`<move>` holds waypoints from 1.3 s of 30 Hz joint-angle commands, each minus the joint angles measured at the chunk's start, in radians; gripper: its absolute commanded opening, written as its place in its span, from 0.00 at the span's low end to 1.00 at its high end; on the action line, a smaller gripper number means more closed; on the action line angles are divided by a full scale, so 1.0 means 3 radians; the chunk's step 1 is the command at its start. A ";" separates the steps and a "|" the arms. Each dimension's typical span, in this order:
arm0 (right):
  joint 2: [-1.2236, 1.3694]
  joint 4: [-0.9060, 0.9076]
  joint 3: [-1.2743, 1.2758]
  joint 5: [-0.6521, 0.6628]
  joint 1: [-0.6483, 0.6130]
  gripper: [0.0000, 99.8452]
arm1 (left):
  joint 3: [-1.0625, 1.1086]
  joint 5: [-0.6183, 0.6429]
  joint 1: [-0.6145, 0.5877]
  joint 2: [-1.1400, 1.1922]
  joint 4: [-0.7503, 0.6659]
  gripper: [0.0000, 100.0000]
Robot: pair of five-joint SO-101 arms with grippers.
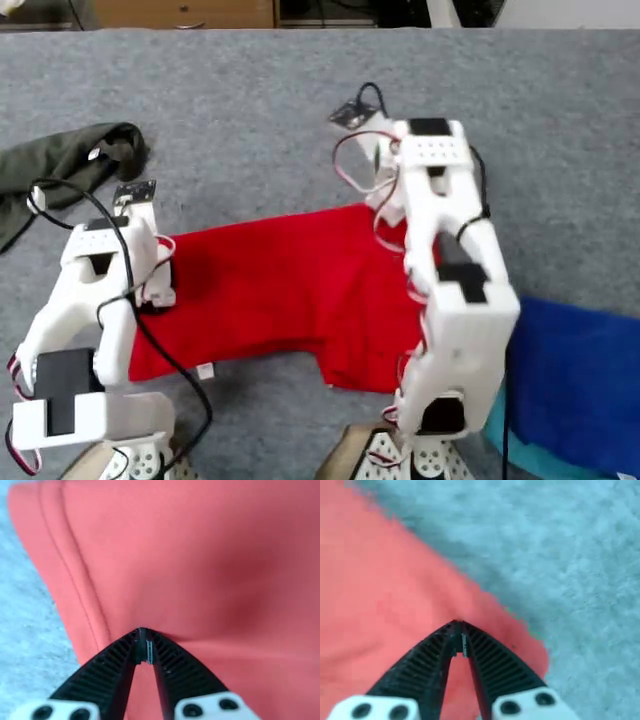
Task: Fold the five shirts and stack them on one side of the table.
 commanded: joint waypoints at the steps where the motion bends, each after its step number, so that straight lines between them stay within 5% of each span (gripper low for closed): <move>1: 0.0427 -0.0020 -0.0642 -0.0015 0.0233 0.00 | -0.0041 -0.0338 -0.0261 0.0018 0.0046 0.02; 8: 0.1112 0.0593 -0.1849 -0.0010 0.0284 0.00 | -0.0174 -0.0614 -0.0307 0.0013 0.0102 0.02; 15: 0.1143 0.1509 -0.3010 -0.0015 0.0176 0.00 | -0.1181 -0.0578 -0.0015 0.0013 0.0859 0.02; 19: 0.0995 0.1545 -0.3230 -0.0036 0.0258 0.00 | -0.1938 -0.0394 0.0077 0.0018 0.1268 0.02; 28: -0.0330 0.1473 -0.1107 0.0000 0.0248 0.00 | -0.1938 -0.0066 -0.0051 0.0565 0.0670 0.02; 35: -0.1015 0.0153 0.1123 -0.0031 0.0217 0.00 | -0.1928 -0.0066 -0.0123 0.1102 0.0414 0.02; 39: -0.0928 -0.0378 0.1598 -0.0031 0.0253 0.00 | -0.1933 -0.0072 -0.0174 0.1133 0.0332 0.02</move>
